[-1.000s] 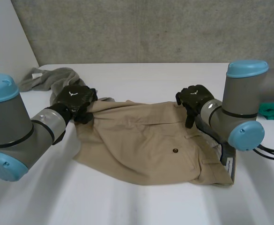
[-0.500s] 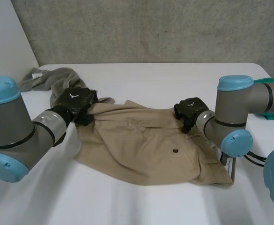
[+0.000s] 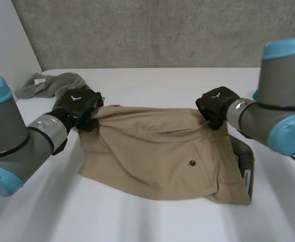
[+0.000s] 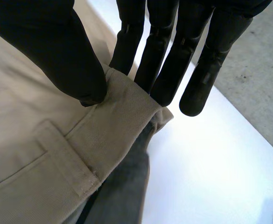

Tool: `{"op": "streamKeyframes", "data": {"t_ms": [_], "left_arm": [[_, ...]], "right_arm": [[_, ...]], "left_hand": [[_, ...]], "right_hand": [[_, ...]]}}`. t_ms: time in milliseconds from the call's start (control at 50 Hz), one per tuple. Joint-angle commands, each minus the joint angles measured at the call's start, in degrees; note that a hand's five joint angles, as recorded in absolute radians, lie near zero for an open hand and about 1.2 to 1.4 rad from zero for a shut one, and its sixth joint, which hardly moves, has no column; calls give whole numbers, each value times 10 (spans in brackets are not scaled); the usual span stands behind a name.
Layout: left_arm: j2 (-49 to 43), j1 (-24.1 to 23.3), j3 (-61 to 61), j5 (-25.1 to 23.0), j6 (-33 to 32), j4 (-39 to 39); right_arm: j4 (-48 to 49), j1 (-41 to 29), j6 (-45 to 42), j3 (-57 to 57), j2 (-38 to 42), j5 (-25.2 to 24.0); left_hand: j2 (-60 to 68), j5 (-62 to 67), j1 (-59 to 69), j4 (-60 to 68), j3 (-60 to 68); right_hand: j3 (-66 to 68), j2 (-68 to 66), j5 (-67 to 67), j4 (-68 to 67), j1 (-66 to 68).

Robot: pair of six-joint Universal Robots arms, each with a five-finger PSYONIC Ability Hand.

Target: Fold the laundry.

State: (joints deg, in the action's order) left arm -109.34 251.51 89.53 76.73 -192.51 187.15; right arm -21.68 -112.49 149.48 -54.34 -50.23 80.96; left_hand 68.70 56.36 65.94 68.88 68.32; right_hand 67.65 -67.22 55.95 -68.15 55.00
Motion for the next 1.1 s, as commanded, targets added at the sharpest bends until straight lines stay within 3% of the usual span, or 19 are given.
{"op": "streamKeyframes", "data": {"t_ms": [20,120,200,340,420,580,720,820,960,1020,1100], "left_arm": [[48,0,-1,-2,-3,-106],[40,-6,-1,-1,-3,-141],[-7,-8,-28,1,-3,-107],[-106,-18,-178,28,-2,7],[-121,-34,-284,54,-1,65],[-91,-44,-364,83,13,236],[-33,-64,-307,93,36,253],[-1,-64,-198,93,38,244],[17,-70,-53,69,35,216],[30,-74,-9,38,34,212],[76,-81,44,8,31,204]], "right_arm": [[-164,1,-124,-65,-124,-5],[-164,1,-126,-93,-136,-14],[-100,3,-98,-82,-103,-23],[-23,-4,-46,60,-20,2],[41,-5,6,210,11,24],[205,-5,69,293,-25,29],[237,1,78,217,-80,19],[237,3,72,70,-118,12],[191,5,73,-93,-151,-54],[151,13,73,-135,-148,-67],[145,34,78,-159,-141,-70]], "left_hand": [[113,136,141,111,117],[113,136,141,111,117],[113,136,141,111,117],[113,136,141,111,117],[113,136,141,111,117],[113,136,141,111,117],[113,136,141,111,117],[113,136,141,111,117],[113,136,141,111,117],[113,136,141,111,117],[113,136,141,111,117]], "right_hand": [[124,-128,141,-119,250],[124,-128,141,-119,250],[124,-128,141,-119,250],[124,-128,141,-119,250],[124,-128,141,-119,250],[124,-128,141,-119,250],[124,-128,141,-119,250],[124,-128,141,-119,250],[124,-128,141,-119,250],[-233,229,-216,238,-107],[-411,406,-394,416,-284]]}}
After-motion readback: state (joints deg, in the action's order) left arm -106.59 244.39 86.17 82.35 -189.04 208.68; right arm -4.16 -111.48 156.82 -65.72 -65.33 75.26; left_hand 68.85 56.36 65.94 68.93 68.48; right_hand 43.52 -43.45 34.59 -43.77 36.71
